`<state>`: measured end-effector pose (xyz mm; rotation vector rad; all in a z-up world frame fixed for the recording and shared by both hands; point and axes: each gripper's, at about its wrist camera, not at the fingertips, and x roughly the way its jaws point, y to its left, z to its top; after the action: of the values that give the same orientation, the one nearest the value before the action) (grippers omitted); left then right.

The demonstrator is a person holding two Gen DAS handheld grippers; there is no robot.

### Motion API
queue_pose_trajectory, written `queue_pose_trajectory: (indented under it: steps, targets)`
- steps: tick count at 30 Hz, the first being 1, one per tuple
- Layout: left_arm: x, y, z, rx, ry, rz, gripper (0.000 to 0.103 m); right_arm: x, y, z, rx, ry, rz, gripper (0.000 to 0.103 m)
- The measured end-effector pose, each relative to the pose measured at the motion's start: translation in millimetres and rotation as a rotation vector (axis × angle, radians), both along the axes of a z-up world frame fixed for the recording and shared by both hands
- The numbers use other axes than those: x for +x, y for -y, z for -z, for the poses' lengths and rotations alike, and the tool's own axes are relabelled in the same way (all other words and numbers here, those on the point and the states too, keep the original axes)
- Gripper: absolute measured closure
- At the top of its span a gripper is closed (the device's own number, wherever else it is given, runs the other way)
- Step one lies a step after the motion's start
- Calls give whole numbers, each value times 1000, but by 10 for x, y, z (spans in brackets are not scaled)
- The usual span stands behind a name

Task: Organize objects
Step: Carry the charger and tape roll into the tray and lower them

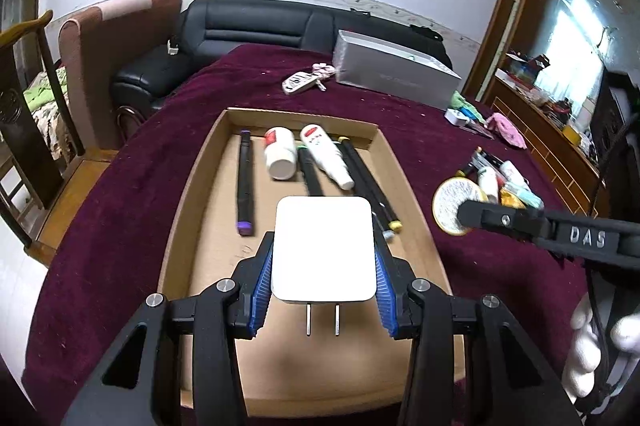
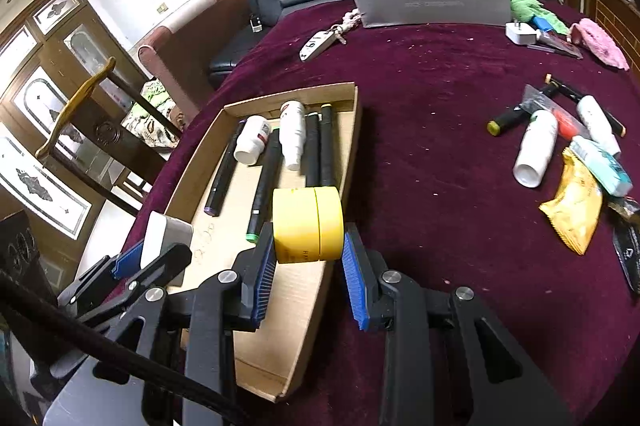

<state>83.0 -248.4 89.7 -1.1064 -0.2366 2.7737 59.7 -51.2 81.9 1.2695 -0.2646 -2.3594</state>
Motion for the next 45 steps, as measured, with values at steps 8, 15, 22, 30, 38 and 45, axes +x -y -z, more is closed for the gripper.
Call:
queue_pose_trajectory:
  steps: [8, 15, 22, 30, 38, 45]
  targets:
    - [-346, 291, -16, -4, 19, -35, 64, -96, 148, 88, -45, 42, -20, 73]
    - [-634, 299, 146, -29, 89, -19, 64, -171, 375, 155, -32, 51, -65, 73]
    - [-850, 137, 299, -85, 153, 16, 64, -301, 558, 322, 5, 80, -96, 73]
    - [-976, 123, 401, -81, 243, 45, 64, -460, 642, 480, 22, 109, -104, 73]
    - [-1076, 140, 418, -116, 252, 27, 64, -496, 656, 481, 27, 101, -105, 73]
    - [-1122, 173, 435, -103, 257, 11, 63, -538, 699, 509, 32, 97, -112, 73]
